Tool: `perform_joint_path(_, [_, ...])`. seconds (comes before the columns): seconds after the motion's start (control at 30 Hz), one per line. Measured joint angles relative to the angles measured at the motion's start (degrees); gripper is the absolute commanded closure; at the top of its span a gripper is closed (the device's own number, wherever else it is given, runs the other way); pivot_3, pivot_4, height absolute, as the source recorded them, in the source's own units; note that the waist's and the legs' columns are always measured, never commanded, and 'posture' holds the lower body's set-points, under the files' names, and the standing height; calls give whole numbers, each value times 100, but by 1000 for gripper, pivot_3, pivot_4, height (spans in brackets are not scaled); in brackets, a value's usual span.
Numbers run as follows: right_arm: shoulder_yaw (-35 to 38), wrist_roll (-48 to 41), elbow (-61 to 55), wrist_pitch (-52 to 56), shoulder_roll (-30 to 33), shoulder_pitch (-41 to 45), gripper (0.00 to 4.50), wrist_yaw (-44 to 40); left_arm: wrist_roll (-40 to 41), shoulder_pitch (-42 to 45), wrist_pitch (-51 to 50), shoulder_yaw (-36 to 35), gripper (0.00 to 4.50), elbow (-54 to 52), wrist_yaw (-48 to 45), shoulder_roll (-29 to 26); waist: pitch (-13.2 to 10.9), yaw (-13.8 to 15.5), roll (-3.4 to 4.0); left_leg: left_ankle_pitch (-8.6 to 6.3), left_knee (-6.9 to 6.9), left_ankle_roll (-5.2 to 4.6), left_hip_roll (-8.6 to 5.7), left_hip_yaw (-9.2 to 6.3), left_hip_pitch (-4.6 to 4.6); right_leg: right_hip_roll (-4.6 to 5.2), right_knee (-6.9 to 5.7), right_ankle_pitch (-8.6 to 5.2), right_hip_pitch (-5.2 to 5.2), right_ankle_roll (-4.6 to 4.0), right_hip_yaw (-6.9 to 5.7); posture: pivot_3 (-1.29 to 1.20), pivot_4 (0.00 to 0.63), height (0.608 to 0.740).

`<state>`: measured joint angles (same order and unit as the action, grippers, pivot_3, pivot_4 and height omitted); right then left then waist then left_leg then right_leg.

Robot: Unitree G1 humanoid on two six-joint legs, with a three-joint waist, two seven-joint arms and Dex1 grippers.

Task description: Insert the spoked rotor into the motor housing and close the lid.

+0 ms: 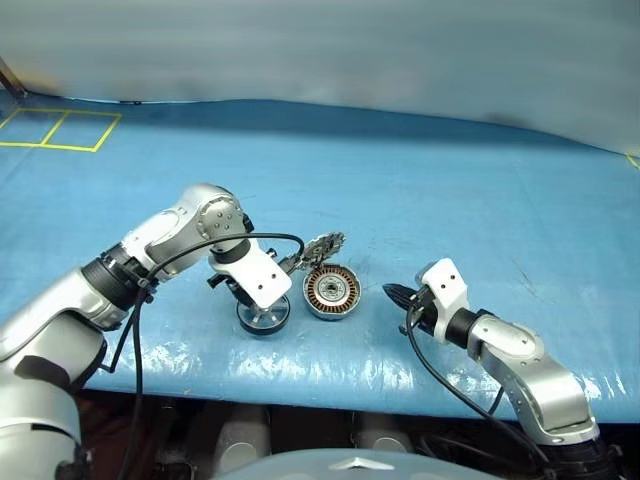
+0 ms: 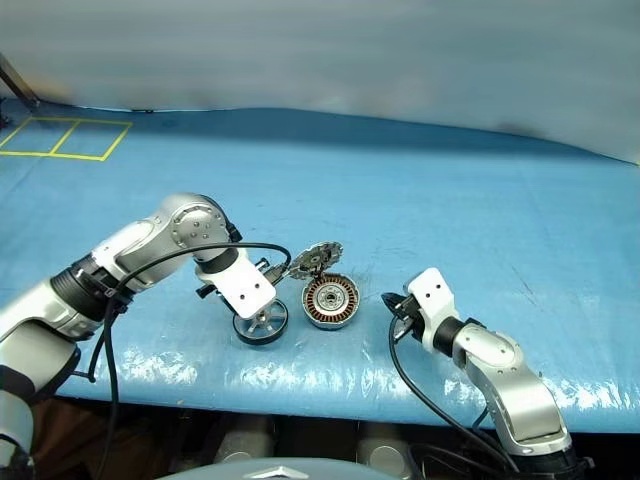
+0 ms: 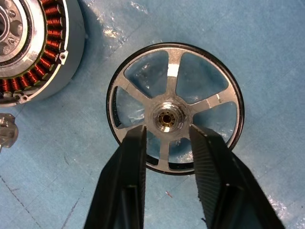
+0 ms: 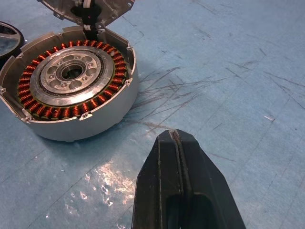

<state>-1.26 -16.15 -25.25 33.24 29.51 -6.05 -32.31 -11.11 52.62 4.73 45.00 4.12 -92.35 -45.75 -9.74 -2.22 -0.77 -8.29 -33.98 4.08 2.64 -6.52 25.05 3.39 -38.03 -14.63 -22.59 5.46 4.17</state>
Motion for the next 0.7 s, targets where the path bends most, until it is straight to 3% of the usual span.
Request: perform_joint_path(0.7, [0, 1, -33, 85, 0, -12, 4500, 11, 0, -129, 54, 75, 2388, -96, -4, 2, 0, 3, 0, 0, -1, 0, 0, 0, -1, 0, -1, 1, 2, 2, 0, 0, 150, 740])
